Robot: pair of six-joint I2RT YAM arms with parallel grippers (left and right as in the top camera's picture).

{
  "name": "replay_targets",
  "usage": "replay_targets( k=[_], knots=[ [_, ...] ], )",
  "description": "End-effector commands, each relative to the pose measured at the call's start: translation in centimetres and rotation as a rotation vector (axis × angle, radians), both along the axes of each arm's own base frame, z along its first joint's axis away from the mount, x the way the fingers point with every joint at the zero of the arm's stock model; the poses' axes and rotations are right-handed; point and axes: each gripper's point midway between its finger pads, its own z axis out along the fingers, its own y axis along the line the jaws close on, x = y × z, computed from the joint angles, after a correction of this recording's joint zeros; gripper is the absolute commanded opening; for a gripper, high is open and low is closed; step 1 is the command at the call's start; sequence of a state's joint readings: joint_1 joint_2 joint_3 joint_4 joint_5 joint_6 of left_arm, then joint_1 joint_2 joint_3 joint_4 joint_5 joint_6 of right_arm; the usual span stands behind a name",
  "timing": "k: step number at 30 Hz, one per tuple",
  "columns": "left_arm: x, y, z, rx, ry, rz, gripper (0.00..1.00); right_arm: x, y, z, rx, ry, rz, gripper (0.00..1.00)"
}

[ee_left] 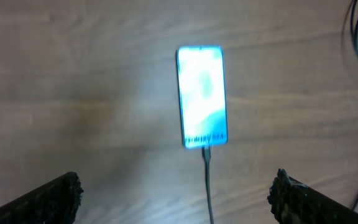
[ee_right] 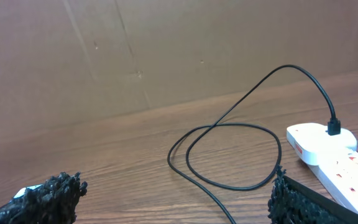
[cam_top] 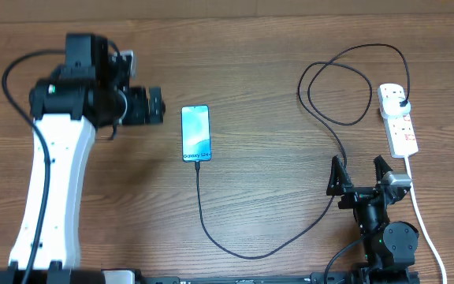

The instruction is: Plug charger to phone and switch on socket

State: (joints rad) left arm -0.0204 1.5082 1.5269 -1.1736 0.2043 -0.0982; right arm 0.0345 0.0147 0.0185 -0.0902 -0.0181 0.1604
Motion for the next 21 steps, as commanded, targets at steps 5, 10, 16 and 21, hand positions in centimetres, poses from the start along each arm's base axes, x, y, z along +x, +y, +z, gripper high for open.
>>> replay_targets(
  k=[5,10,16,21],
  knots=[
    [-6.2,0.1,-2.3,0.010,0.034,-0.012,1.00,0.0,-0.1,-0.1,0.000,-0.007,-0.006,1.00],
    [-8.7,2.0,-3.7,0.115,0.010,0.018,1.00,0.0,-0.1,-0.1,0.000,-0.007,-0.006,1.00],
    [-8.3,2.6,-3.7,0.140,-0.199,0.048,1.00,0.0,-0.1,-0.1,0.000,-0.007,-0.006,1.00],
    [-8.8,2.7,-4.3,0.137,-0.327,0.059,1.00,0.0,-0.1,-0.1,0.000,-0.007,-0.006,1.00]
  ],
)
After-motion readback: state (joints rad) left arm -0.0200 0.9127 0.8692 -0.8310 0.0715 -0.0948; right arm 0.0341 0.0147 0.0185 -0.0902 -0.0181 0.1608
